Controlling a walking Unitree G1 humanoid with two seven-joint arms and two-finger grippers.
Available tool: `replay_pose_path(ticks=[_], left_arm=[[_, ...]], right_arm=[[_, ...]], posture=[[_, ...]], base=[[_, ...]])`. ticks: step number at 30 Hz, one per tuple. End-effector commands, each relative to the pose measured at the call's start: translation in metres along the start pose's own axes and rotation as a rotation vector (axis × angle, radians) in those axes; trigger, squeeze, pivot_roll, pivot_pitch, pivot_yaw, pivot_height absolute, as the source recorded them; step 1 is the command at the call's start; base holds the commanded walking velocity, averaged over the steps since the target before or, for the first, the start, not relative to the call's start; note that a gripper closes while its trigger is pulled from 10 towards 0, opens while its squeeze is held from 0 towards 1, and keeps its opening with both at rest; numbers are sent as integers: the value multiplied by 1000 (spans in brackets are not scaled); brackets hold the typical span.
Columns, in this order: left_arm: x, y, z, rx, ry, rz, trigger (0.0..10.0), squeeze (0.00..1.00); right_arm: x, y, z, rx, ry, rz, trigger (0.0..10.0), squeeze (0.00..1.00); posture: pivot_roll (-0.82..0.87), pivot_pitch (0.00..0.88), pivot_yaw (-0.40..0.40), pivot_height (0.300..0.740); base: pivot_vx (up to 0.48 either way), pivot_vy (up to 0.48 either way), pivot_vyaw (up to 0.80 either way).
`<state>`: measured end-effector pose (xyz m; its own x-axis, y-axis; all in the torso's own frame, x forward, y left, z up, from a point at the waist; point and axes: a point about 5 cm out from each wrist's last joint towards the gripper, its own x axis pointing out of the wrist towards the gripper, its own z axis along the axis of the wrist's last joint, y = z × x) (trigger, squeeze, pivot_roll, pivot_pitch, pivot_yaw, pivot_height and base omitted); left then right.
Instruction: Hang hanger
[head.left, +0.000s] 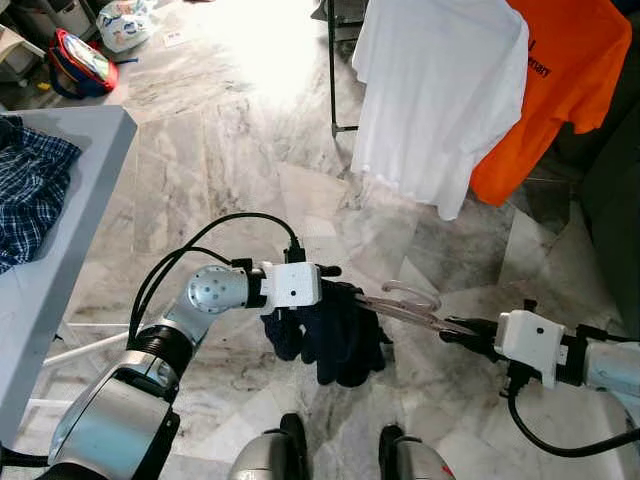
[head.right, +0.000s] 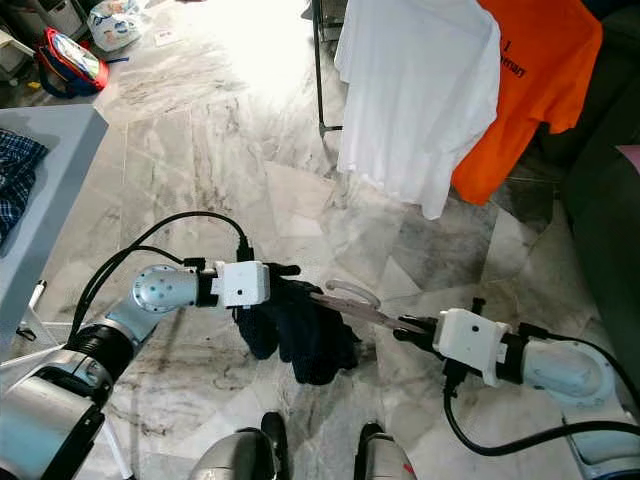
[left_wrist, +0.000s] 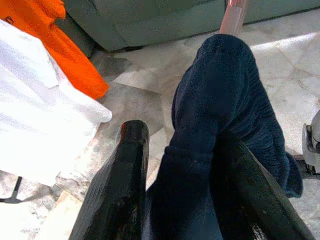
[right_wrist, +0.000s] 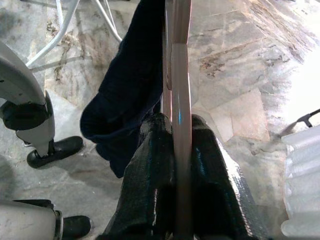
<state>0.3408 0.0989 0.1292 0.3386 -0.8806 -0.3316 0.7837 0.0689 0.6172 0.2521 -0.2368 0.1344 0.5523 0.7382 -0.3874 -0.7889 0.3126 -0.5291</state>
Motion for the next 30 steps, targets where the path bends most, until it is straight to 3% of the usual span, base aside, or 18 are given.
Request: replay_pose_path(ticks=[1, 3, 4, 5, 6, 7, 22, 29, 30], left_arm=[[-2, -2, -3, 3, 23, -27, 10000, 1000], [-2, -3, -5, 7, 39, -46, 10000, 1000], [-3, -4, -5, 10, 43, -56, 10000, 655], [-3, -4, -6, 6, 43, -64, 7294, 0], [-4, -4, -6, 3, 42, -67, 7294, 0], [-5, -4, -7, -18, 40, -93, 0, 0], [-10, -3, -12, -52, 76, -121, 0, 0], [-10, -3, -12, -70, 75, -129, 0, 0], [-11, -3, -13, -75, 76, -118, 0, 0]], right_arm=[[1, 1, 7, -19, -40, 11, 10000, 0], [1, 1, 7, -19, -40, 11, 10000, 0], [1, 1, 7, -19, -39, 11, 10000, 0], [1, 1, 7, -18, -38, 13, 10000, 0], [1, 1, 7, -18, -38, 14, 10000, 0], [1, 2, 6, -21, -34, 17, 10000, 0], [1, -1, 6, -25, -30, 14, 10000, 0], [5, -2, 6, 19, -33, -2, 10000, 0], [5, -1, 5, 37, -30, 7, 10000, 71]], posture=[[-107, 286, 112, 740], [-107, 287, 112, 740], [-107, 287, 112, 740], [-107, 287, 111, 740], [-107, 287, 111, 740], [-106, 288, 111, 740], [-102, 287, 109, 740], [-101, 286, 108, 740], [-102, 286, 108, 740]], base=[[0, 0, 0], [0, 0, 0], [0, 0, 0], [0, 0, 0], [0, 0, 0], [0, 0, 0], [0, 0, 0], [0, 0, 0], [0, 0, 0]])
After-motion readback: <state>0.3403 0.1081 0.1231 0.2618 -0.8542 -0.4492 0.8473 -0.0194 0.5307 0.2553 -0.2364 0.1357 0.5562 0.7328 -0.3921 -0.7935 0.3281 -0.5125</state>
